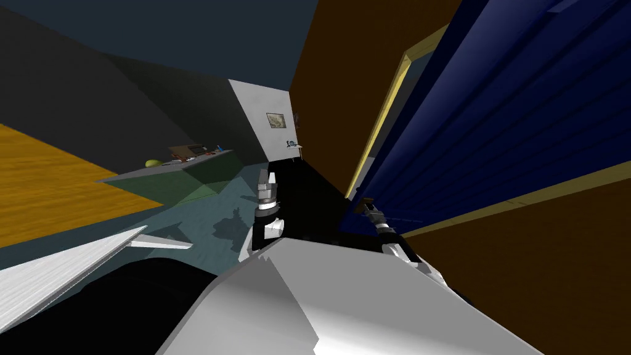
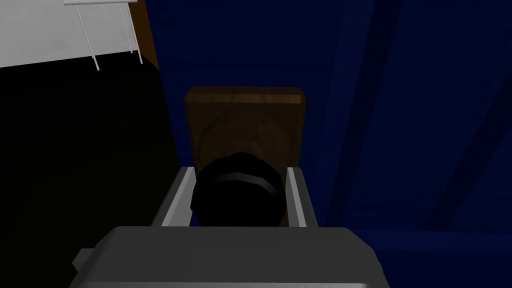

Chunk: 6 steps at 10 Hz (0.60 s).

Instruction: Pull the door open

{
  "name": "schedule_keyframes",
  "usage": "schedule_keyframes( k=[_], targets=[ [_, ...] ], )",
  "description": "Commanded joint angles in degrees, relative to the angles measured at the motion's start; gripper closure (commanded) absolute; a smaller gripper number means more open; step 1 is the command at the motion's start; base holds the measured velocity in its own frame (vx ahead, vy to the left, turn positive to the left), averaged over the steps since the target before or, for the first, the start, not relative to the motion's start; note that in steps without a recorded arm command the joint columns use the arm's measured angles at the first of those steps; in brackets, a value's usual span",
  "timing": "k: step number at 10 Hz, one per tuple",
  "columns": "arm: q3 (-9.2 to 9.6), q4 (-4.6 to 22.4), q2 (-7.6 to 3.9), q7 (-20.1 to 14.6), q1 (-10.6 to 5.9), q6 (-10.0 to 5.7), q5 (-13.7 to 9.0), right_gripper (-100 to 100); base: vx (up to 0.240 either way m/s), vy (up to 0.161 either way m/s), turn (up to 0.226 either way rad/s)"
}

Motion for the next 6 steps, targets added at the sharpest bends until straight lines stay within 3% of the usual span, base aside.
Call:
schedule_keyframes(
  k=[1,2,6],
  targets=[
    [0.70,-0.23,-0.83,-0.90,0.23,-0.92,0.20,100,-0.191,-0.068,0.094],
    [0.41,-0.11,-0.53,-0.51,0.15,-0.46,0.11,100,-0.086,-0.027,0.024],
    [1.79,0.04,-2.13,-2.40,0.53,-2.03,0.88,100,-0.170,-0.074,0.130]
  ],
)
